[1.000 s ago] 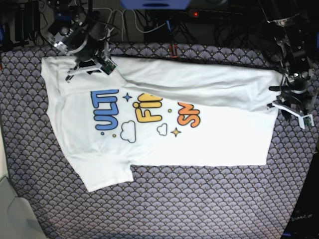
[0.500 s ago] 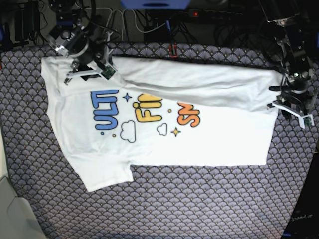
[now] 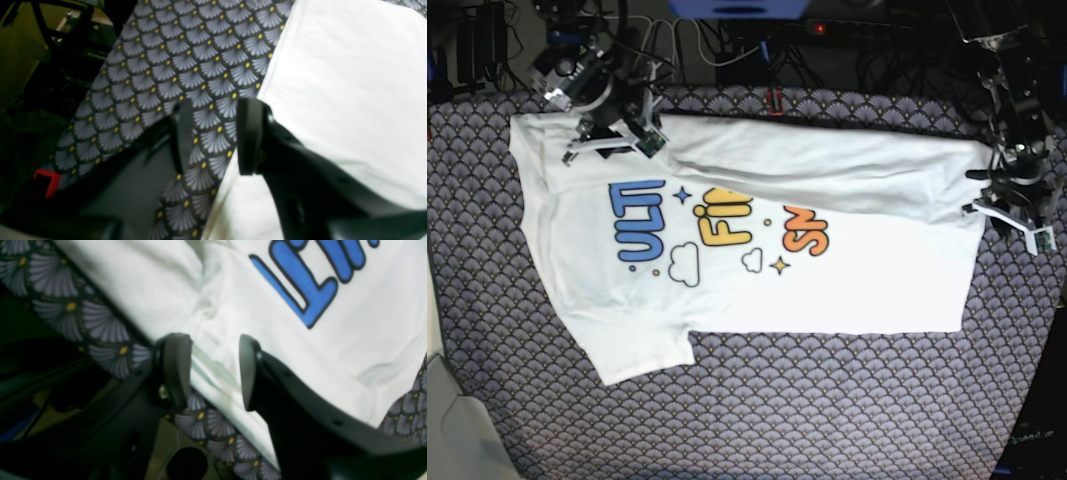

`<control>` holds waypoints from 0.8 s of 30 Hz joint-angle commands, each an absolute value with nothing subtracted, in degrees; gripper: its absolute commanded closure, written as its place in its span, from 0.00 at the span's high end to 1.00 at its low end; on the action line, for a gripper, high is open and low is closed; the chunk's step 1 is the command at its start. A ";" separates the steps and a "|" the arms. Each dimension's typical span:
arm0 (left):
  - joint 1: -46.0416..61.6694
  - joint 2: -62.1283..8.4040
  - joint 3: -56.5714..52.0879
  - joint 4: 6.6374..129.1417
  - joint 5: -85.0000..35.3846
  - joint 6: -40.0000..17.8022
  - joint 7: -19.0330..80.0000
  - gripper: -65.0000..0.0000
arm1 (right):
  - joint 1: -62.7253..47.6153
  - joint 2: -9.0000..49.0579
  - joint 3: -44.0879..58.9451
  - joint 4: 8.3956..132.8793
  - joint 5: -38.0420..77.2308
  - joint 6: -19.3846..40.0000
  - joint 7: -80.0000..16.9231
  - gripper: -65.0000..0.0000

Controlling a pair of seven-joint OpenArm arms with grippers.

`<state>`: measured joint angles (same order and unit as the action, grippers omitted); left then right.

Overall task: Fold the T-shirt properly
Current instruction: 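Reposition the right gripper above the shirt's shoulder near the collar, then lower the right gripper and pinch the shirt edge by the sleeve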

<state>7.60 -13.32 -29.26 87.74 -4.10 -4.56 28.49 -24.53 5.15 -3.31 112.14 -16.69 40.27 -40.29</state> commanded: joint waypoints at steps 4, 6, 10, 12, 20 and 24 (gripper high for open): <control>6.99 -14.20 -29.49 88.66 -4.18 -4.44 26.95 0.34 | -24.48 5.05 -3.30 112.92 -16.31 40.00 -39.16 0.39; 6.99 -14.20 -29.49 88.66 -4.18 -4.44 26.95 0.34 | -24.40 5.05 -3.30 112.75 -16.31 40.00 -39.16 0.39; 6.99 -14.20 -29.49 88.66 -4.18 -4.44 26.95 0.34 | -24.40 5.05 -3.30 112.66 -16.31 40.00 -39.25 0.39; 6.99 -14.20 -29.49 88.66 -4.18 -4.44 26.95 0.34 | -24.40 5.05 -3.30 112.48 -16.31 40.00 -39.43 0.39; 6.99 -14.20 -29.49 88.75 -4.18 -4.44 26.86 0.34 | -24.31 5.05 -6.20 110.99 -16.31 40.00 -39.52 0.39; 7.08 -14.20 -29.49 88.75 -4.18 -4.44 26.86 0.34 | -24.22 5.05 -6.20 110.99 -16.31 40.00 -39.25 0.39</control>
